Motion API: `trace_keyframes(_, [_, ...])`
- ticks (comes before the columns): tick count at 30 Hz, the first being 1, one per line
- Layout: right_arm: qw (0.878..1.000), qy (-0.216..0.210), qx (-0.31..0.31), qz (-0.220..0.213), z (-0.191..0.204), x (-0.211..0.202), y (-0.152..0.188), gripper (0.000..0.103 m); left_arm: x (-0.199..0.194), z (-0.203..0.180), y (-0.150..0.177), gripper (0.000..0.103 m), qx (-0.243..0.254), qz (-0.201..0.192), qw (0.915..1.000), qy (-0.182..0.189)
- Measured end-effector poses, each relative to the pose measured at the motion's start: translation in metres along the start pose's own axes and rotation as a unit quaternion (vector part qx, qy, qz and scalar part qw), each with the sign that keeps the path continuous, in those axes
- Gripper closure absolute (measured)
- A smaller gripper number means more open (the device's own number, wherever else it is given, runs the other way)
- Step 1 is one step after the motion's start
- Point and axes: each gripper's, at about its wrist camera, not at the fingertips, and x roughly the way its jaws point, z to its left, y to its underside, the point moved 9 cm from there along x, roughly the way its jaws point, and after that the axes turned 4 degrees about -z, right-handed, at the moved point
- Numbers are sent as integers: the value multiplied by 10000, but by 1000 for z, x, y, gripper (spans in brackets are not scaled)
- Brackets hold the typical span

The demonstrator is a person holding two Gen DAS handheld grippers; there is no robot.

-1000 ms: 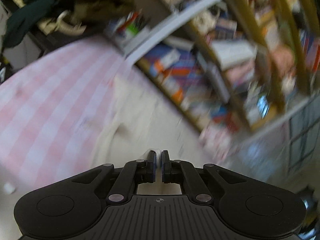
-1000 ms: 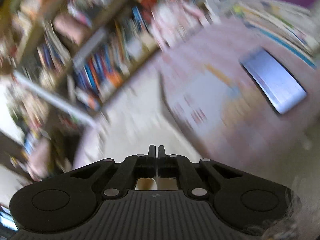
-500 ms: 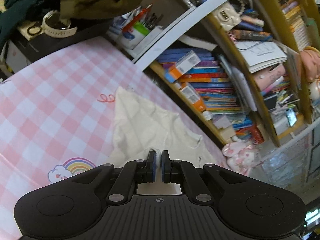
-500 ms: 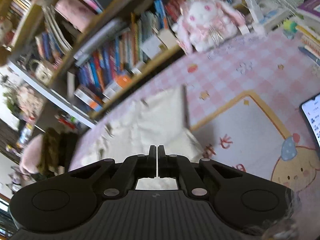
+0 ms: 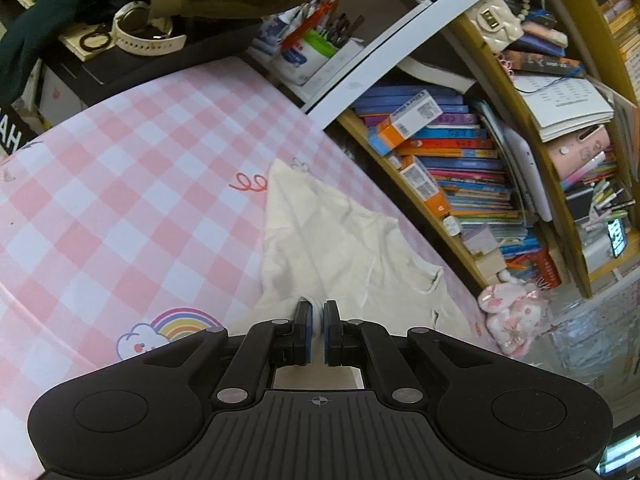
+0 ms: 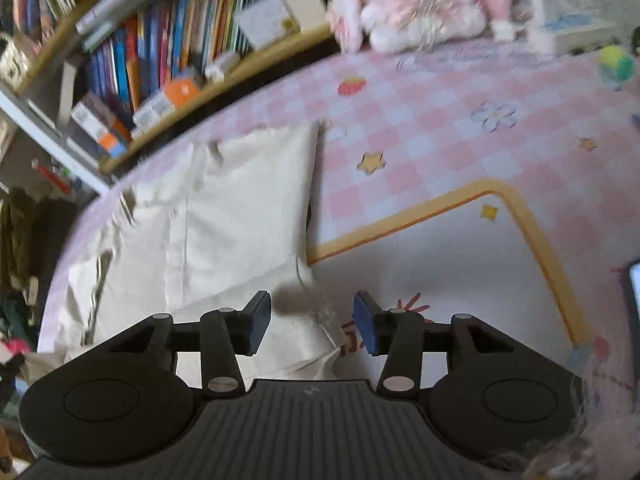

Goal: Fold clothes
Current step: 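Carry the held edges over the shirt toward the collar and open both grippers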

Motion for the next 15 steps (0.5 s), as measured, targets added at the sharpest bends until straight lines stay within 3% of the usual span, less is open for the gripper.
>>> trace_keyframes(1, [9998,-71,-65,154,0,5,2,63,0,0,0,99,6,25,10000,4])
trace_keyframes(3, [9981,-337,-217,472,6,8,7,95,-2,-6,1,99,74,102,9998,146])
trace_keyframes(6, [9937,-953,-308,501,20,-16,1,97,-18,-22,-6,99,-37,-29,9985,550])
trace_keyframes(11, [9831,-1687,485,-519,26,-60,-57,98,-26,-43,-45,100,-743,-780,9900,909])
trace_keyframes(15, [9663,-2097,983,-1119,30,-59,-108,98,1,-53,-82,99,-1159,-1281,9813,848])
